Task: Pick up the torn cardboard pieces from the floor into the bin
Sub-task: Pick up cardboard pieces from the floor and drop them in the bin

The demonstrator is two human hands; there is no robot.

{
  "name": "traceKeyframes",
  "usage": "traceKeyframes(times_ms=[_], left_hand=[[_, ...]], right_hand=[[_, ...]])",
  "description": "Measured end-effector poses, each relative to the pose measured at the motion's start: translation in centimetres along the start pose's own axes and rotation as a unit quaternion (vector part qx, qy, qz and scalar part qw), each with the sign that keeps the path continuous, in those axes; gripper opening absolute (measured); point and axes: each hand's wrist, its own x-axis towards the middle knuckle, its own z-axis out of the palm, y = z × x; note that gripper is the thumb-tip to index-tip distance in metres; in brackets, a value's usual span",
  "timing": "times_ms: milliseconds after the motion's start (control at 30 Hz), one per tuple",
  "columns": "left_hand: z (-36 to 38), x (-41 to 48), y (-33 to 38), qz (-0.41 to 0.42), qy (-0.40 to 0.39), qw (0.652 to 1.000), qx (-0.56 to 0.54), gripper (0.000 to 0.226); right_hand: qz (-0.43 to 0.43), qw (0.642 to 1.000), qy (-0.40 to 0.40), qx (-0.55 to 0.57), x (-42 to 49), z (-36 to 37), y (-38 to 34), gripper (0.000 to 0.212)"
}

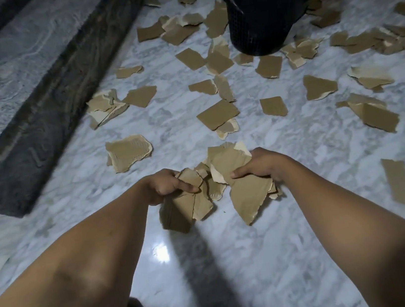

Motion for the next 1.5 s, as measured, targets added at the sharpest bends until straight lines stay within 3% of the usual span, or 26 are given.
traceKeyframes(times_ms=[100, 167, 300, 400, 467, 567, 733, 900, 1000, 1167, 1267, 1367, 1433, 1500], left_hand=[[-0.3, -0.6, 0.0, -0.005, -0.022, 0.997, -0.076, 0.064], [0.1, -0.8, 0.4, -0.001, -0.015, 0.993, -0.113, 0.058], [0.6, -1.0, 1.5, 0.023, 0.049, 0.989, -0.135, 0.048], [0.0, -1.3, 1.6, 0.022, 0.066, 0.984, -0.164, 0.067], [-0.1, -1.3, 1.4, 0.021, 0.067, 0.982, -0.176, 0.081], [-0.2, -1.0, 1.0, 0.022, 0.12, 0.98, -0.16, 0.079], [-1.1, -1.1, 0.0, -0.014, 0.256, 0.958, -0.133, 0.049], [-1.8, -1.2, -0.7, -0.007, 0.304, 0.941, -0.15, 0.06], [-1.3, -1.0, -0.3, -0.001, 0.313, 0.939, -0.14, 0.05], [-0.8, -0.7, -0.2, 0.001, 0.32, 0.942, -0.1, 0.044], [-0.4, -0.4, 0.1, 0.009, 0.309, 0.951, -0.022, 0.044], [0.0, 0.0, 0.1, 0.01, 0.298, 0.951, 0.078, 0.053], [0.1, 0.1, 0.2, 0.012, 0.296, 0.948, 0.119, 0.054], [0.1, 0.2, 0.3, 0.017, 0.29, 0.945, 0.15, 0.055]], right_hand=[[-0.007, 0.997, -0.014, 0.076, -0.1, 0.0, -0.2, 0.08], [-0.011, 0.992, -0.025, 0.122, -0.1, 0.7, -0.4, 0.093], [-0.03, 0.977, -0.011, 0.211, 0.1, 1.1, -0.4, 0.06], [-0.032, 0.971, -0.024, 0.237, 0.5, 0.9, -0.1, 0.053], [-0.035, 0.977, -0.047, 0.203, 0.6, 1.4, -0.4, 0.07], [-0.06, 0.997, -0.035, 0.017, 1.1, 3.1, -1.2, 0.094], [-0.083, 0.976, 0.049, -0.196, 2.1, 6.4, -1.1, 0.085], [-0.076, 0.957, 0.079, -0.267, 1.3, 7.1, -1.7, 0.073], [-0.059, 0.97, 0.053, -0.23, 1.1, 7.3, -1.6, 0.067], [-0.082, 0.99, 0.011, -0.113, 1.1, 5.2, -1.3, 0.092], [-0.05, 0.994, 0.039, 0.087, 1.1, 1.8, -1.0, 0.071], [0.003, 0.957, 0.055, 0.284, 0.9, 0.2, -1.4, 0.06], [0.016, 0.948, 0.062, 0.311, 0.8, 1.0, -2.4, 0.044], [0.018, 0.952, 0.085, 0.294, 1.2, 2.7, -3.1, 0.048]])
